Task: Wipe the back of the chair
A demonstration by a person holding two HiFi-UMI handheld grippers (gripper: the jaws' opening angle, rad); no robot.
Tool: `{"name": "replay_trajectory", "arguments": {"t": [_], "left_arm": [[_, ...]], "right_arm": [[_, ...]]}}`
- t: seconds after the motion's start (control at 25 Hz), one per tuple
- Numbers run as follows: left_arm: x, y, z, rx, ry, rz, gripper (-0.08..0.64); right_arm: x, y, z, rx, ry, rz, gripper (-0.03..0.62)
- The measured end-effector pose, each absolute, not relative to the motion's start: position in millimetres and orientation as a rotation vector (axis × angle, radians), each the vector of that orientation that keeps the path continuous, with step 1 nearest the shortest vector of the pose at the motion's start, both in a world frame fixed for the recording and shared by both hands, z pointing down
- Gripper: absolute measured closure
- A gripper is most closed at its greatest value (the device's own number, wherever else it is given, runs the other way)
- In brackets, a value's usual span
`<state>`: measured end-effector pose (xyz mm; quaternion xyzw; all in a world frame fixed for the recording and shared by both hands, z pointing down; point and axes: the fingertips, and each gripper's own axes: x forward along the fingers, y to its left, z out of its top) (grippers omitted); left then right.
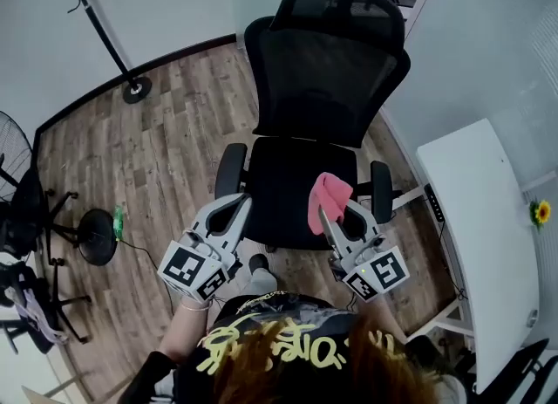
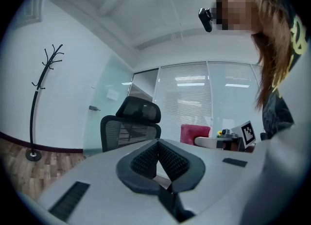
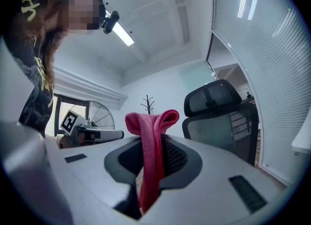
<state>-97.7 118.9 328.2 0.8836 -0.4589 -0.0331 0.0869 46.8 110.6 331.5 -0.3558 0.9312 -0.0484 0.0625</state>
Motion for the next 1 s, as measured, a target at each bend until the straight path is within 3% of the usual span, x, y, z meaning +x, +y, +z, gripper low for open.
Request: {"name": "replay_trajectory", "arguments": {"t": [0.44, 1.0], "left_arm": [[-131.4, 49.9, 336.6, 2.681, -1.246, -0.077, 0.569], [-111.7, -8.8, 358.8, 2.639, -1.242, -0.04, 0.569]], "right_arm": [[20.1, 56.0, 335.5, -1.239, 2.762, -0.142, 0.525], [89.1, 10.2, 353.7, -1.441, 2.685, -0.196, 0.525]]}}
